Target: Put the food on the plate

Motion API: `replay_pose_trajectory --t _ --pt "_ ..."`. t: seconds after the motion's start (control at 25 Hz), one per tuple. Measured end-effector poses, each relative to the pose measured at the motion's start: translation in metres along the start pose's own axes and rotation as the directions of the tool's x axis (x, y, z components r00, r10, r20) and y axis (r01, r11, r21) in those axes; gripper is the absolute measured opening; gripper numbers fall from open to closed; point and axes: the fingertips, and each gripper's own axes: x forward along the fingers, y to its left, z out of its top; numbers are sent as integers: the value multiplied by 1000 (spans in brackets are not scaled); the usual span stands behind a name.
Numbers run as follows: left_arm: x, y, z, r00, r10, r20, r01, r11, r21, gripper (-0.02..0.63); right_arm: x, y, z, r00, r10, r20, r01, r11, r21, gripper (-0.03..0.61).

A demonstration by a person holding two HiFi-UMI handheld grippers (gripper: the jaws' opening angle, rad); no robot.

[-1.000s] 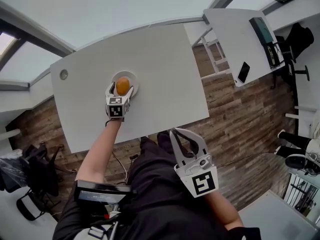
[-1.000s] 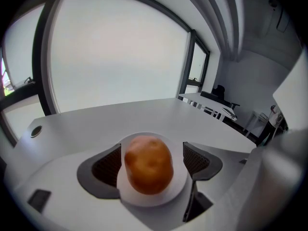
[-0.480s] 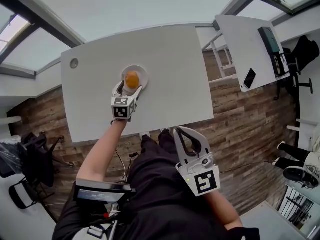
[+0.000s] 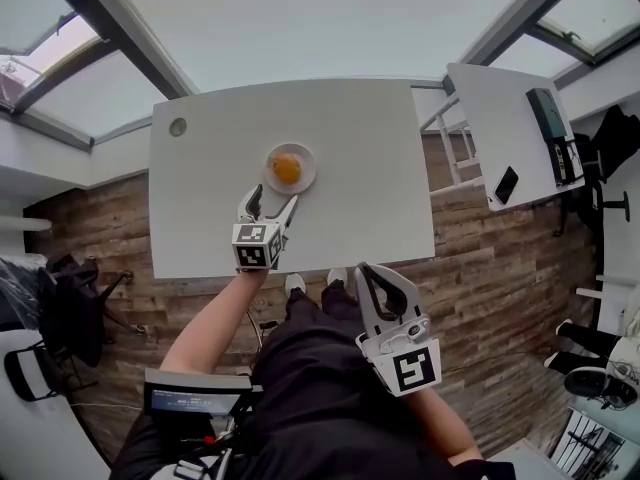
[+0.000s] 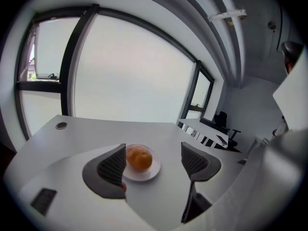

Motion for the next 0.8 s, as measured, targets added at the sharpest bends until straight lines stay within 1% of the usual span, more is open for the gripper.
replay_pose_trajectory --t 0.04,0.12,0.2,0.32,0.52,0.6,0.64,0.68,0.8 --pt "-7 -3 4 1000 0 16 0 1000 -9 344 0 0 2 1000 -4 8 4 1000 10 5" --pt "-24 -13 17 999 -7 53 8 1000 -19 320 1 0 5 1000 -12 20 12 999 35 5" --pt "-40 -22 27 996 -17 86 18 1000 -12 289 1 2 6 1000 -9 19 8 999 43 5" --pt "-61 -31 39 991 -16 134 17 1000 0 287 4 7 8 1000 8 22 -9 999 43 5" --pt "-96 -43 62 980 -3 199 7 1000 -20 287 11 12 10 999 40 34 -41 998 39 5" --pt "-113 -52 74 969 -20 246 28 999 -31 286 12 13 11 998 46 38 -48 998 40 5" --pt "-120 -57 79 963 -27 269 38 999 -35 269 13 13 12 998 49 41 -51 998 41 5" --pt "-127 -61 83 958 -29 286 41 999 -35 255 14 12 13 998 51 45 -53 998 42 5" --pt "-143 -68 94 945 -16 325 26 999 -28 240 21 9 14 996 63 55 -66 997 47 5"
